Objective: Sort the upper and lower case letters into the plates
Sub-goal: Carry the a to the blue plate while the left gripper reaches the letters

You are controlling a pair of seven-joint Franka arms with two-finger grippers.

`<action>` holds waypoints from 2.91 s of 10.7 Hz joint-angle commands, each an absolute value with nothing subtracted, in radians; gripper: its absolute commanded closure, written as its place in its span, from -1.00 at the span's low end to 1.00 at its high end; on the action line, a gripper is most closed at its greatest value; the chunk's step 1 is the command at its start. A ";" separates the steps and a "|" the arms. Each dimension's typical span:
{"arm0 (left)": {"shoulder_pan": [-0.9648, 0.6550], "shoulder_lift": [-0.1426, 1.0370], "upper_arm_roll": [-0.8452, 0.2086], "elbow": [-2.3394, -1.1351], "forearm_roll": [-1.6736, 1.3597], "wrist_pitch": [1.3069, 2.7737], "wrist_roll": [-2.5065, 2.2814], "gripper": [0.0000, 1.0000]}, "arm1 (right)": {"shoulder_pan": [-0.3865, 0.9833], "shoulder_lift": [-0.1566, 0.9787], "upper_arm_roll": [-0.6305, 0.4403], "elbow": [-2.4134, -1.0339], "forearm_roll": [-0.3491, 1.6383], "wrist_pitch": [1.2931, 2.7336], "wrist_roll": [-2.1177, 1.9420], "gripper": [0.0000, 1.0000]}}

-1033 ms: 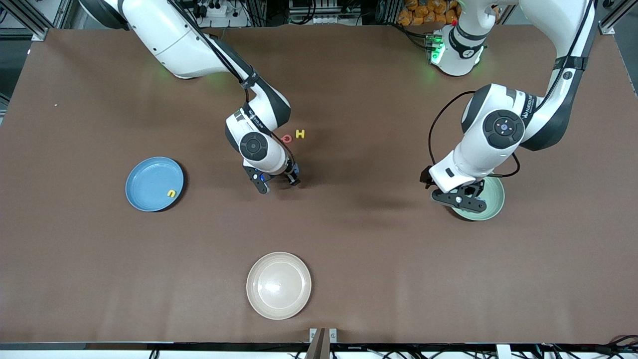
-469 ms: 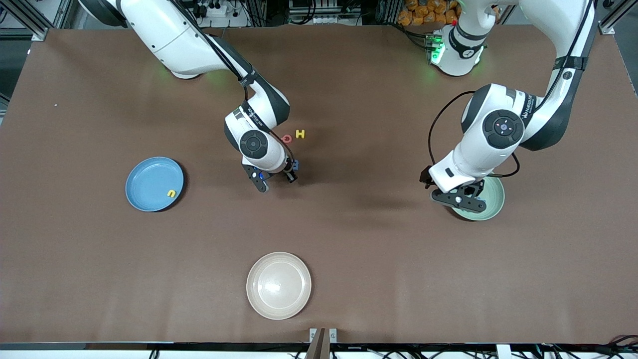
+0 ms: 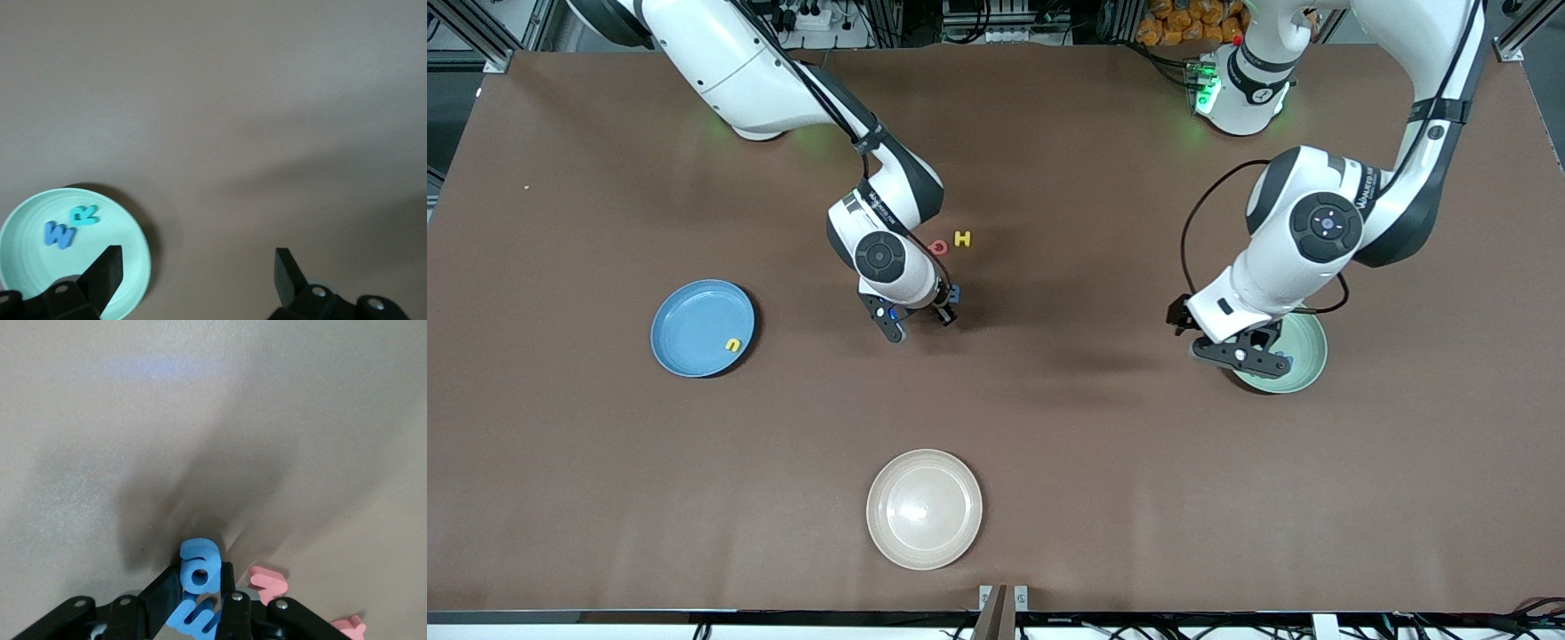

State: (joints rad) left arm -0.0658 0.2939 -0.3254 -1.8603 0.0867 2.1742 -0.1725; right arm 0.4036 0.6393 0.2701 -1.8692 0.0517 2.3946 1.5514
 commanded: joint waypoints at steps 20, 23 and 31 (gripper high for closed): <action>-0.975 0.742 -0.072 -1.575 0.097 2.377 -1.282 -1.00 | -0.190 0.479 0.094 -1.868 -0.032 2.008 0.156 1.00; -0.997 0.758 -0.081 -1.594 0.170 2.378 -1.290 -1.00 | -0.196 0.482 0.094 -1.864 0.015 2.003 0.167 -0.99; -0.986 0.687 -0.135 -1.701 0.213 2.375 -1.287 -1.00 | -0.091 0.362 0.104 -1.672 0.003 1.805 0.243 -1.00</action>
